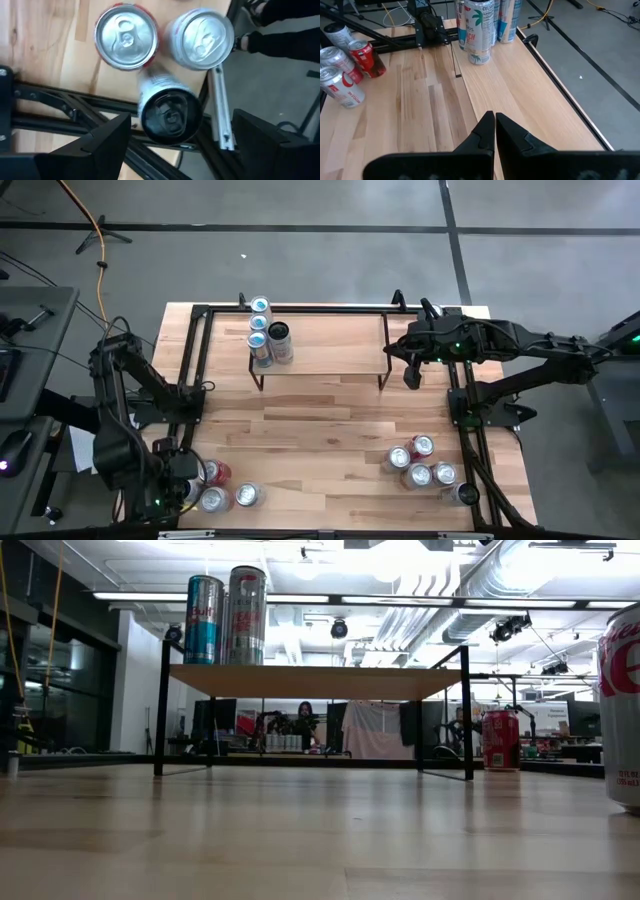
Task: Place canned beverage on shelf
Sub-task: Put the left white-pink soda can aligned with the other white-pink soda can on the shelf
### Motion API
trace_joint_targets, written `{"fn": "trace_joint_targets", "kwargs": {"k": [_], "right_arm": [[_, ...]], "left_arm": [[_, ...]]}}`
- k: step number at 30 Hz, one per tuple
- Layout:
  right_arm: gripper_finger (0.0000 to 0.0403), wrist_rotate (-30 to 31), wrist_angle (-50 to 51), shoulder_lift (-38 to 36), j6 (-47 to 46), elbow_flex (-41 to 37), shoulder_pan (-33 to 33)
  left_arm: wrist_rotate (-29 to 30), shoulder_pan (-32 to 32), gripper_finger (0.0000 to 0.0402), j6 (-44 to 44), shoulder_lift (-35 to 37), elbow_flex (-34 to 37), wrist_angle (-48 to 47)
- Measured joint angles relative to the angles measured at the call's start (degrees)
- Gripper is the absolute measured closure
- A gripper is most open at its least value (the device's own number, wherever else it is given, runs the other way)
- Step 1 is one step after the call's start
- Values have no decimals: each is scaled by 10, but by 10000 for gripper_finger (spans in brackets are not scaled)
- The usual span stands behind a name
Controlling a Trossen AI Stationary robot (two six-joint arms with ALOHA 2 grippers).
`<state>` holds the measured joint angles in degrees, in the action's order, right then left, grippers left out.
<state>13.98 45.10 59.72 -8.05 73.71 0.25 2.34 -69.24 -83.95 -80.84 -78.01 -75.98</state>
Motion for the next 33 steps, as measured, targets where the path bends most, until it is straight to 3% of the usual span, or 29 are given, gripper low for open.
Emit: {"fn": "trace_joint_targets", "kwargs": {"k": [27,30,33], "right_arm": [[403,0,16,0,-9,0,0],[403,0,15,0,-9,0,0],[403,0,15,0,-9,0,0]], "left_arm": [[-19,-14,119,16,-109,15,22],[-20,-14,148,16,-106,15,22],[-25,-14,210,3,-91,15,22]]}}
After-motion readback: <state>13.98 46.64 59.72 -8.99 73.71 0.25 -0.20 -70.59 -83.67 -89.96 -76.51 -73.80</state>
